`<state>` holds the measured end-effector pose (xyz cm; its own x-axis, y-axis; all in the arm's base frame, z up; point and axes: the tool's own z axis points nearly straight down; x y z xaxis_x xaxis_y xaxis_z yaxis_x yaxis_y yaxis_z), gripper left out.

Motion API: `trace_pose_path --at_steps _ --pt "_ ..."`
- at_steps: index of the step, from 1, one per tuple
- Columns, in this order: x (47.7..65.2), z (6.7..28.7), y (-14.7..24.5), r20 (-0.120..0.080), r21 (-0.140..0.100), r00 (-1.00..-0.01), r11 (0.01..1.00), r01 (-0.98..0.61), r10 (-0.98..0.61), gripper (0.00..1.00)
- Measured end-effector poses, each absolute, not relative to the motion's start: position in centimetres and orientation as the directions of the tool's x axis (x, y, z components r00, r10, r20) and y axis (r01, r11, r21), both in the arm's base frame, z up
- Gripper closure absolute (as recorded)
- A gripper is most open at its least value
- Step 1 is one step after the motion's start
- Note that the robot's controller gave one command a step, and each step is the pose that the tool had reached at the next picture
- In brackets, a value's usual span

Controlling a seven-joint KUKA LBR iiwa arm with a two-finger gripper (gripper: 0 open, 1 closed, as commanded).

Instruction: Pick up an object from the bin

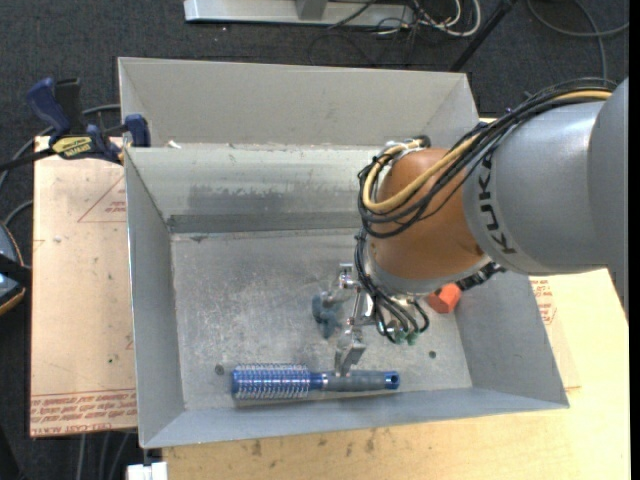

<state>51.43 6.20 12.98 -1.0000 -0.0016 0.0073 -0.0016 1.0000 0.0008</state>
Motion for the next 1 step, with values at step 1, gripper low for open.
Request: trace_pose_path --at_steps 1 --pt "48.93 7.5 12.57 -0.019 0.0 -0.992 0.992 -0.128 -0.128 0.0"
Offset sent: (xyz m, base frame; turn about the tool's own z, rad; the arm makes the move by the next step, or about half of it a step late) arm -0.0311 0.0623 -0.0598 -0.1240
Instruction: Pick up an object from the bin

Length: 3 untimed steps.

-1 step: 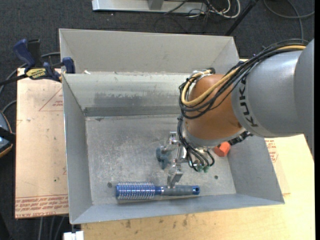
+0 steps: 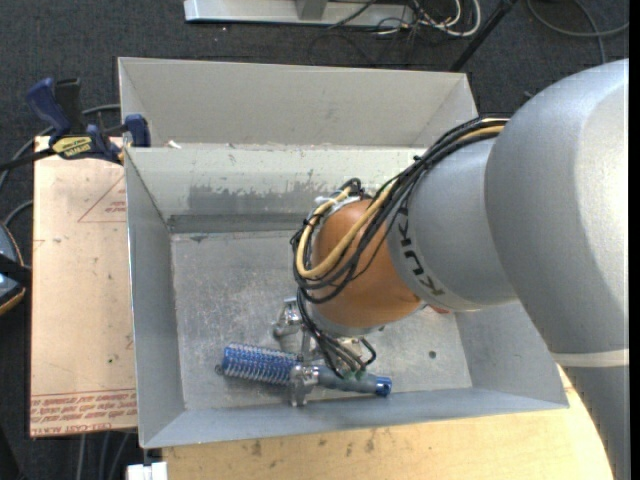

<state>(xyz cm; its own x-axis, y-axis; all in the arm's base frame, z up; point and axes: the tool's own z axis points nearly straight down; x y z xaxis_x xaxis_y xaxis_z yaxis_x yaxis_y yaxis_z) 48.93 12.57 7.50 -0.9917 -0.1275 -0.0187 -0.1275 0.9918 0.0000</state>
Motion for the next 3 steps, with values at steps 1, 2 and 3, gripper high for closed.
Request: trace_pose_path --at_steps 1,2,3 --pt "48.3 10.1 15.6 -0.005 0.002 -0.976 0.976 -0.216 -0.216 0.0" --pt "48.2 11.2 15.0 -0.001 0.001 -1.0 1.0 -0.026 -0.026 0.0" --pt "48.7 7.4 15.7 -0.01 0.005 -0.993 0.993 0.114 0.114 0.0"
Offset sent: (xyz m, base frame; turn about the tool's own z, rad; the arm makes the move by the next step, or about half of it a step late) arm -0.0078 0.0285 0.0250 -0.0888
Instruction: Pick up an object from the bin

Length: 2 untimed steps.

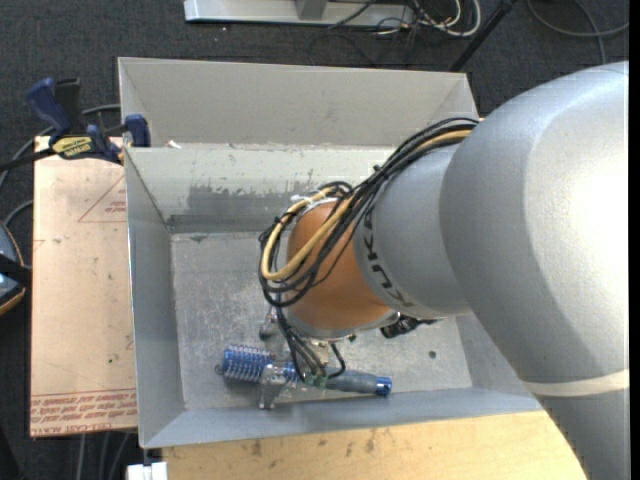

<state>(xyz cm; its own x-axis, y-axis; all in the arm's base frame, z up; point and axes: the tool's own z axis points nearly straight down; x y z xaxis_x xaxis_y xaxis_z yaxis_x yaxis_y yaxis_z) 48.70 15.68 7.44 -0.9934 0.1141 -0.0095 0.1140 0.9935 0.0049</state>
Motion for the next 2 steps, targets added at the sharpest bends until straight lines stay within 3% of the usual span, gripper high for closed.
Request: trace_pose_path --at_steps 1,2 --pt "48.85 7.59 15.72 -0.003 0.003 -0.993 0.993 0.114 0.114 0.0" --pt "49.04 7.78 15.77 -0.009 0.005 -0.993 0.993 0.115 0.115 1.0"
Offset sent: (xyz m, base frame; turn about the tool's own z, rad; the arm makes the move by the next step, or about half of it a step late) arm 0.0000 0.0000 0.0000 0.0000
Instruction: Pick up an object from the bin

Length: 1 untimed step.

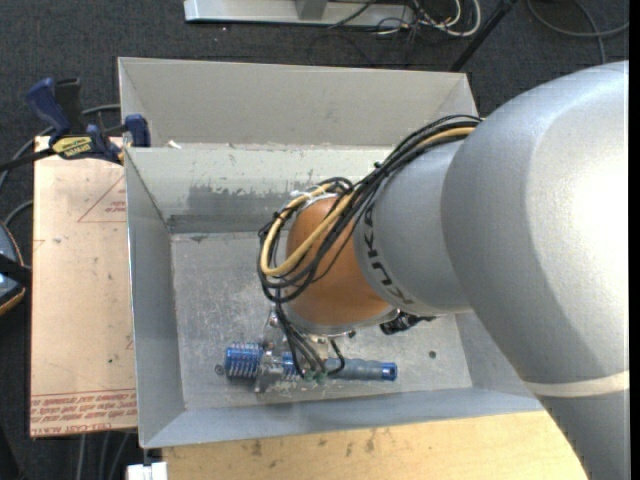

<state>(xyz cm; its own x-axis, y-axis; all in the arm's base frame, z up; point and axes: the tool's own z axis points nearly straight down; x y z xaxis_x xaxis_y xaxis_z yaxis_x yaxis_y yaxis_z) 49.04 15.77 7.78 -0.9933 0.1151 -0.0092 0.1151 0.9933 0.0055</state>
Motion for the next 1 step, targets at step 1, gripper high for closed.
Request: trace_pose_path --at_steps 1 --pt "49.12 11.19 15.8 -0.002 0.002 -0.993 0.993 0.114 0.114 1.0"
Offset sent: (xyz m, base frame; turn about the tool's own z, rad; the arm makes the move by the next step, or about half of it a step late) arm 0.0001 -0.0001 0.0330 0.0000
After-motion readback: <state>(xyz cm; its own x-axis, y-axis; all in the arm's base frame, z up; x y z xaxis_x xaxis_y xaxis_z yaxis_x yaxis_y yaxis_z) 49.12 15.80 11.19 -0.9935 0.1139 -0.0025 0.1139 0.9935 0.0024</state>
